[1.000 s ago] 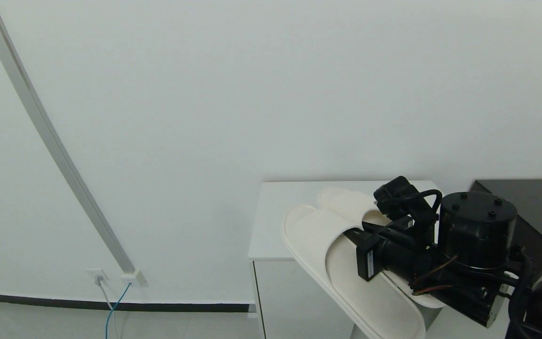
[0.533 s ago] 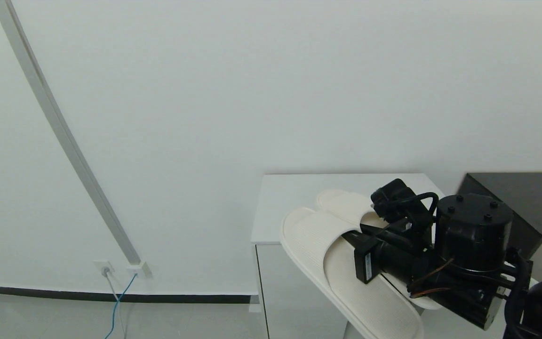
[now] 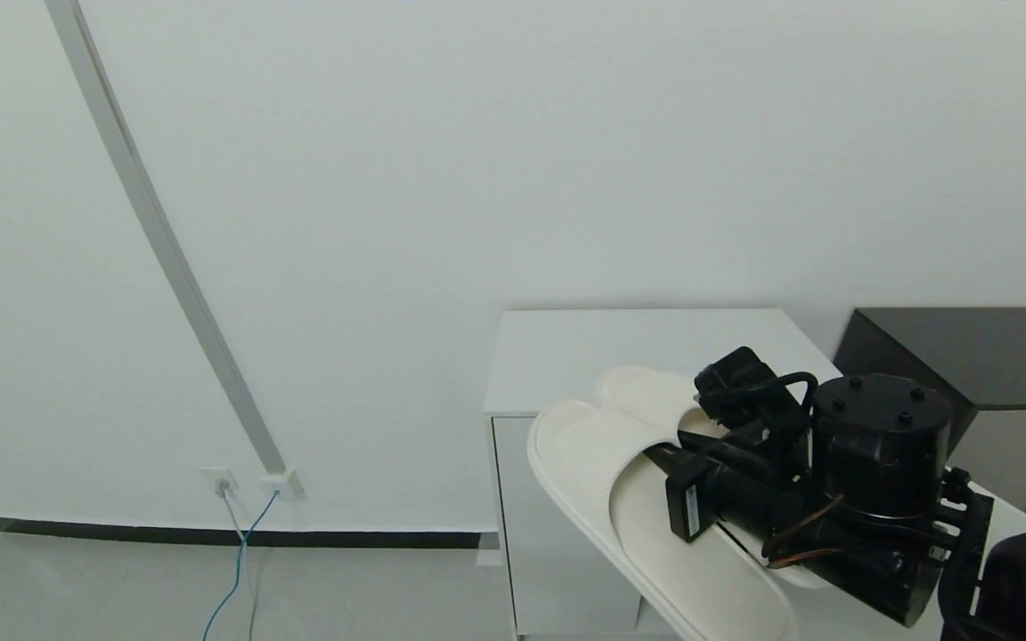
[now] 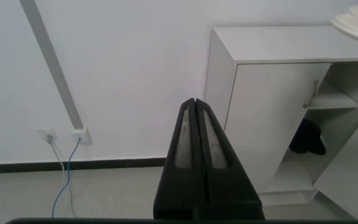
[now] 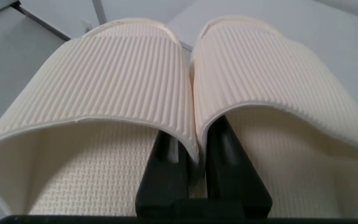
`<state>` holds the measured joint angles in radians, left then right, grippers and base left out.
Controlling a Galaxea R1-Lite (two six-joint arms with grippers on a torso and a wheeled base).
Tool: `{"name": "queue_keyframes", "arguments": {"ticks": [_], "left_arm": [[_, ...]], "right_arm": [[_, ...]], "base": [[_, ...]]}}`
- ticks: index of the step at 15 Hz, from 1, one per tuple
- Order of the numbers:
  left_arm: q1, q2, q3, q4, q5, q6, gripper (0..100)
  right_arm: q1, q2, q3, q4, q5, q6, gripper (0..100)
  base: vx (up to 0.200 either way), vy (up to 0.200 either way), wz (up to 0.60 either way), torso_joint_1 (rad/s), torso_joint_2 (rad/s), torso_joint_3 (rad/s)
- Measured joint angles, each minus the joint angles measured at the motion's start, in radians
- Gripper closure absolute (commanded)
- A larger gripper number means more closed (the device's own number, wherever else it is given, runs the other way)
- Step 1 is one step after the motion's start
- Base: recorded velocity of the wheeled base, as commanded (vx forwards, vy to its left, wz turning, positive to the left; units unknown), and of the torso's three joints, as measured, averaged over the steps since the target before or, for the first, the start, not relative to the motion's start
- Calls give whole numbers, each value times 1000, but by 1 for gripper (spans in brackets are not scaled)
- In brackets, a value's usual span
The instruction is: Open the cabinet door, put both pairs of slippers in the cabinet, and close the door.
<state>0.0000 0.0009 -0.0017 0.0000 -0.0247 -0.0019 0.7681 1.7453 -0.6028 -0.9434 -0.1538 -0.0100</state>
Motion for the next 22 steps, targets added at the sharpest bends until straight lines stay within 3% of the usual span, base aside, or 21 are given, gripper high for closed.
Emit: {"name": "queue_keyframes", "arguments": {"ticks": [8,22], "left_arm": [[0,0,0,0,0,1,100],[0,0,0,0,23,-2,100]], "right_arm": [[7,4,3,2,-7,-4,100],[21,9,5,1,-7,-7,100]], "base": [[0,0,0,0,0,0],[0,-200,0,2,5,2]]}}
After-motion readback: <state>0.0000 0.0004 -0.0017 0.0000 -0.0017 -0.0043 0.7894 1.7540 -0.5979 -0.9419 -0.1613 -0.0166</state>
